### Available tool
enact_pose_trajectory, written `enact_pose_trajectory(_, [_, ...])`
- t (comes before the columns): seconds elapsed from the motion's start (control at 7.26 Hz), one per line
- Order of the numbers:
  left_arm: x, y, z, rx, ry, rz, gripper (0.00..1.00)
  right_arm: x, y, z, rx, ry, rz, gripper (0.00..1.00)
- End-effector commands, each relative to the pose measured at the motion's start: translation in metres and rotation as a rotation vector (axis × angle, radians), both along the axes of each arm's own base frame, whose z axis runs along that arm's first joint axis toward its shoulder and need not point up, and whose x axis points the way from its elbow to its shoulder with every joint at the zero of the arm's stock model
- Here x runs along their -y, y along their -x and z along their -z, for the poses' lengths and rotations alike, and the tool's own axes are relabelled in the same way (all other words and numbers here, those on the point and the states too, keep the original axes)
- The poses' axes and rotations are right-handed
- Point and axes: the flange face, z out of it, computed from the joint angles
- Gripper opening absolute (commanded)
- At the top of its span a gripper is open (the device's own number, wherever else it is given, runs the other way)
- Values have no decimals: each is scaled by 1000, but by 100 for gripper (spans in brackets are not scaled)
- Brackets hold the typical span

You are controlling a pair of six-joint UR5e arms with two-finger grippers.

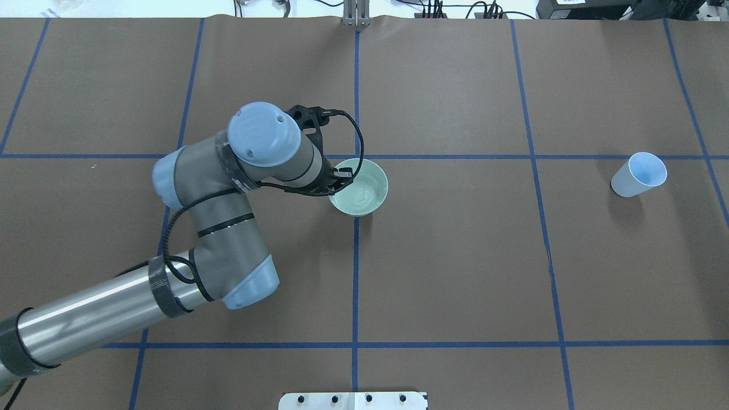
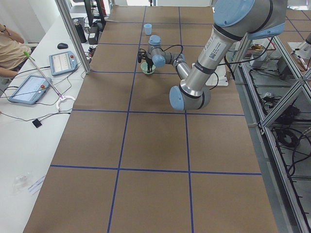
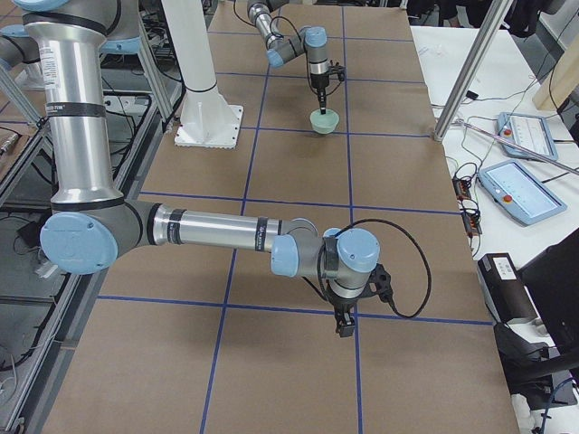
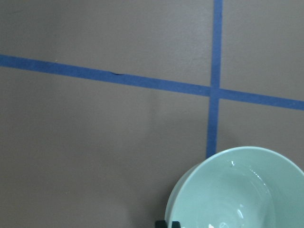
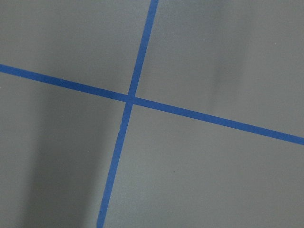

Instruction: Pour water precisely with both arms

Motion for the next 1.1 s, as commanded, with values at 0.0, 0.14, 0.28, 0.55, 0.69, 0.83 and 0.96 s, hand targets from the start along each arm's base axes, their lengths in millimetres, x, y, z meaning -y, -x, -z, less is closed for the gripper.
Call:
enact_pose_trajectory(0.0, [5, 95, -61, 25, -65, -98, 0, 0, 0, -1, 0, 0, 0, 99])
enact_pose_trajectory(0.14, [8, 154, -103, 49, -106, -145, 0, 0, 0, -1, 0, 2, 0, 99])
enact_pose_trajectory(0.28, [14, 207, -144, 71, -131, -183, 0, 0, 0, -2, 0, 4, -1, 99])
enact_pose_trajectory(0.55, [26, 301, -233, 175, -237, -263, 0, -1, 0, -2, 0, 6, -1, 99])
enact_pose_trajectory(0.69, [23, 333, -265, 216, -254, -281, 0, -1, 1, -3, 0, 7, 1, 99])
enact_pose_trajectory(0.83, [18, 350, -288, 184, -249, -337, 0, 0, 1, -2, 0, 6, 1, 99])
enact_pose_trajectory(0.96, [18, 373, -321, 162, -280, -375, 0, -2, 1, -5, 0, 10, 1, 99])
